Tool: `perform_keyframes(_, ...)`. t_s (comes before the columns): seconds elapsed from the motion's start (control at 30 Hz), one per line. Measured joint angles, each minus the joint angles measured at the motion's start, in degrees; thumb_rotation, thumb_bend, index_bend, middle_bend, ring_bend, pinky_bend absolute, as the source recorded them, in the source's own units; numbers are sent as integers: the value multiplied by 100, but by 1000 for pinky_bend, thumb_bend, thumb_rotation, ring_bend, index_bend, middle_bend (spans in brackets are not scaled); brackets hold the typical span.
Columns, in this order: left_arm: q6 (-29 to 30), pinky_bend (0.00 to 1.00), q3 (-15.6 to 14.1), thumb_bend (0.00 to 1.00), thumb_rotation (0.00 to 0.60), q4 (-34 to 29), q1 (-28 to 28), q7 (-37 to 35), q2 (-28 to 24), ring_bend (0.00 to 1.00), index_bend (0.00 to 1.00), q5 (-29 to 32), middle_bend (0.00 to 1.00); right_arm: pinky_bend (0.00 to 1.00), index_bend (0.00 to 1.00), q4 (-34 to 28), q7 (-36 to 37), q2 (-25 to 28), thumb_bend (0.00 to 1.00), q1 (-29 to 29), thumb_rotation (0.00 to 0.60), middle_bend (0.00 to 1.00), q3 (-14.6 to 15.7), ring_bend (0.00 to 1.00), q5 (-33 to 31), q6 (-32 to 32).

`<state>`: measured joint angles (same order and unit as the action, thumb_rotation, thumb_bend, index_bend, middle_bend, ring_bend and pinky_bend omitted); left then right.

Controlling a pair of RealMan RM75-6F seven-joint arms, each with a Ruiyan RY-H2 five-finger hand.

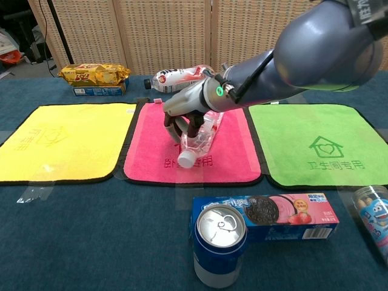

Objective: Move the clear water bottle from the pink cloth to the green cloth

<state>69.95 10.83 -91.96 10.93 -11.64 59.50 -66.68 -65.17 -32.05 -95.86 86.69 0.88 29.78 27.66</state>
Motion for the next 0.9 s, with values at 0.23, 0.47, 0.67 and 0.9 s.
perform_keyframes(0.23, 54, 0, -11, 0, 600, -43, -13, 13, -4, 0, 0, -42, 0, 196, 397, -369, -262, 265, 1000, 48, 600, 319, 425, 161, -371, 248)
perform_keyframes(0.47, 56, 0, -15, 0, 600, -58, -8, 20, -5, 0, 0, -47, 0, 212, 397, -847, -519, 547, 1000, 101, 600, 319, 765, 161, -699, 494)
perform_keyframes(0.67, 75, 0, -17, 0, 600, -68, -20, -13, -24, 0, 0, -60, 0, 212, 397, -1297, -787, 793, 1000, 176, 600, 316, 1131, 161, -1127, 688)
perform_keyframes(0.9, 103, 0, -27, 0, 600, -86, -37, -64, -48, 0, 0, -104, 0, 215, 397, -1640, -1143, 1022, 1000, 290, 600, 312, 1647, 161, -1784, 898)
